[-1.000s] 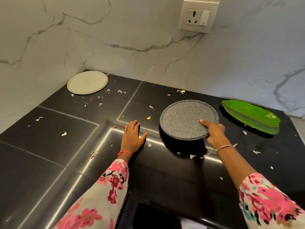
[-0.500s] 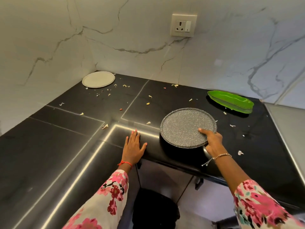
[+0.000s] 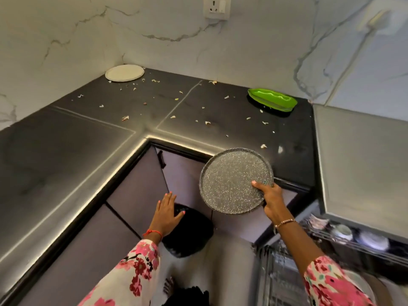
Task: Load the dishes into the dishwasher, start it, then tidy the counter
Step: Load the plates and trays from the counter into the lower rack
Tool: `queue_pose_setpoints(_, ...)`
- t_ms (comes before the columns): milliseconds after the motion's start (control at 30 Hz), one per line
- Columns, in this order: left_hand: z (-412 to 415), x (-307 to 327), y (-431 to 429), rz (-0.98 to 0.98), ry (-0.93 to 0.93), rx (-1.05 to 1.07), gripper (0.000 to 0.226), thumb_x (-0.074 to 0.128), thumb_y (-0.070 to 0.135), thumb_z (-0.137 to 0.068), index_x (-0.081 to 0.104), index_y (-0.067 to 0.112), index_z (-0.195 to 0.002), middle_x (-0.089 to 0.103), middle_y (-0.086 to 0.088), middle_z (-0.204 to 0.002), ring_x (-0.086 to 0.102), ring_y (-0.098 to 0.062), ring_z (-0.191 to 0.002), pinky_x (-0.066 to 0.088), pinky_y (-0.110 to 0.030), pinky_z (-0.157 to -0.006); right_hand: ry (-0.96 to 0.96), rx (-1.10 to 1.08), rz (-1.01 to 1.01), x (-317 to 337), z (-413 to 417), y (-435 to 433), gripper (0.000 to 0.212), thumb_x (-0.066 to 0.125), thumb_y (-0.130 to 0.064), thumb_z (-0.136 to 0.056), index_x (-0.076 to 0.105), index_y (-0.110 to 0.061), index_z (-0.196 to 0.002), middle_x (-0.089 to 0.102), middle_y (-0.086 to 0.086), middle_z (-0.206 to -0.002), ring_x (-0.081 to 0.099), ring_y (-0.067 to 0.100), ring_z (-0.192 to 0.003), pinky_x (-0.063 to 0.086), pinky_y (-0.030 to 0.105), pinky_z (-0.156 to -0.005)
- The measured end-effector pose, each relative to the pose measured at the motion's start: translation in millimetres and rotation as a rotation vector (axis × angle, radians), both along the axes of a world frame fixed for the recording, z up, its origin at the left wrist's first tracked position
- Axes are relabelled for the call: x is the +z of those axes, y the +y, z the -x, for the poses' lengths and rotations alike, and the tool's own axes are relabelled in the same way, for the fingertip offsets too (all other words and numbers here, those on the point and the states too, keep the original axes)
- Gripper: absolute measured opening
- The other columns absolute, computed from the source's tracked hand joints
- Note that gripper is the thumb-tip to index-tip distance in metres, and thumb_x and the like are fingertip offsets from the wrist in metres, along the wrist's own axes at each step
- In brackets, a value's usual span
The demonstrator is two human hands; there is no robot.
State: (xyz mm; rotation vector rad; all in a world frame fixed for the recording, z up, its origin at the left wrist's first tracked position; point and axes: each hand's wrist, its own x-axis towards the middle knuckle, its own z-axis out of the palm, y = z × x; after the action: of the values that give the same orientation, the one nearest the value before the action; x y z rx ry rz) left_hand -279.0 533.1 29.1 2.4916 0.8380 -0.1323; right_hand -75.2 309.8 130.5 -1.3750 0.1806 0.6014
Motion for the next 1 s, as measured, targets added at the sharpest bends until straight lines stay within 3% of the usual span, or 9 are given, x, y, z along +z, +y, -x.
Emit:
queue_pose_setpoints(133,45.2,-13.7,-53.5,-0.005,0.086,-0.075,0.109,0.004,0.071,-0.059,0.018,0.009,-0.148,0.006,-0.005,-0.158,0.001,-0.02,-0.146,-0.002,-0.036,-0.117,0.046,0.023,0.041,-25.0,43.6,-57.1,0.029,0.066,0.006,-0.078,0.058,-0.003,-0.104,0.064,0.012,-0.099,0.063,0.021,-0.082,0.057,0.029,-0.067)
queue_pose_setpoints(200,65.0,-20.9,-78.3,0.004,0.104,-0.071,0.109,0.004,0.071,-0.059,0.018,0.009,-0.147,0.006,-0.005,-0.158,0.001,-0.02,-0.146,-0.002,-0.036,-0.117,0.061,0.021,0.069,-36.8,66.3,-81.6,0.033,0.065,0.006,-0.078,0.056,-0.003,-0.108,0.063,0.012,-0.102,0.063,0.02,-0.082,0.055,0.031,-0.071)
queue_pose_setpoints(333,110.8,-36.5,-133.8,0.055,0.109,-0.104,0.107,0.007,0.071,-0.06,0.022,0.009,-0.146,0.009,-0.005,-0.157,0.003,-0.021,-0.146,0.0,-0.036,-0.117,0.065,0.031,0.194,-59.0,122.0,-130.7,0.021,0.063,0.006,-0.08,0.058,-0.006,-0.096,0.062,0.011,-0.098,0.061,0.019,-0.078,0.052,0.03,-0.073)
queue_pose_setpoints(433,151.0,-50.6,-181.6,0.059,0.148,-0.163,0.106,0.004,0.07,-0.061,0.019,0.01,-0.147,0.009,-0.006,-0.157,0.004,-0.021,-0.146,0.001,-0.037,-0.117,0.062,0.039,0.294,-84.9,167.6,-166.2,0.034,0.061,0.005,-0.083,0.054,0.004,-0.116,0.061,0.014,-0.105,0.059,0.026,-0.087,0.052,0.031,-0.072)
queue_pose_setpoints(533,196.8,-69.6,-229.3,0.096,0.185,-0.195,0.105,0.003,0.07,-0.061,0.019,0.011,-0.147,0.007,-0.005,-0.157,0.003,-0.021,-0.146,0.0,-0.037,-0.117,0.069,0.044,0.386,-110.8,218.2,-204.8,0.038,0.058,0.003,-0.086,0.052,0.004,-0.123,0.061,0.016,-0.113,0.059,0.028,-0.092,0.052,0.041,-0.083)
queue_pose_setpoints(767,286.9,-75.8,-334.3,0.13,0.26,-0.292,0.106,0.001,0.07,-0.06,0.016,0.013,-0.148,0.006,-0.005,-0.158,0.001,-0.02,-0.146,0.0,-0.035,-0.117,-0.048,0.099,0.602,-118.7,320.0,-310.0,0.025,0.053,0.007,-0.087,0.06,0.008,-0.112,0.064,0.02,-0.108,0.061,0.035,-0.09,0.049,0.036,-0.075)
queue_pose_setpoints(900,299.9,-70.8,-372.6,0.121,0.291,-0.379,0.107,-0.002,0.069,-0.058,0.015,0.013,-0.148,0.005,-0.004,-0.158,0.001,-0.019,-0.146,0.0,-0.035,-0.117,-0.139,0.124,0.671,-115.3,348.8,-363.9,0.026,0.05,0.01,-0.087,0.061,0.009,-0.11,0.063,0.012,-0.102,0.057,0.024,-0.087,0.045,0.03,-0.073)
queue_pose_setpoints(1000,295.0,-68.5,-398.6,0.096,0.298,-0.443,0.108,-0.004,0.068,-0.057,0.014,0.013,-0.148,0.005,-0.004,-0.158,0.002,-0.018,-0.146,0.001,-0.034,-0.117,-0.176,0.134,0.689,-120.2,357.9,-401.7,0.021,0.049,0.009,-0.088,0.063,0.005,-0.104,0.066,0.018,-0.099,0.06,0.028,-0.085,0.051,0.036,-0.076)
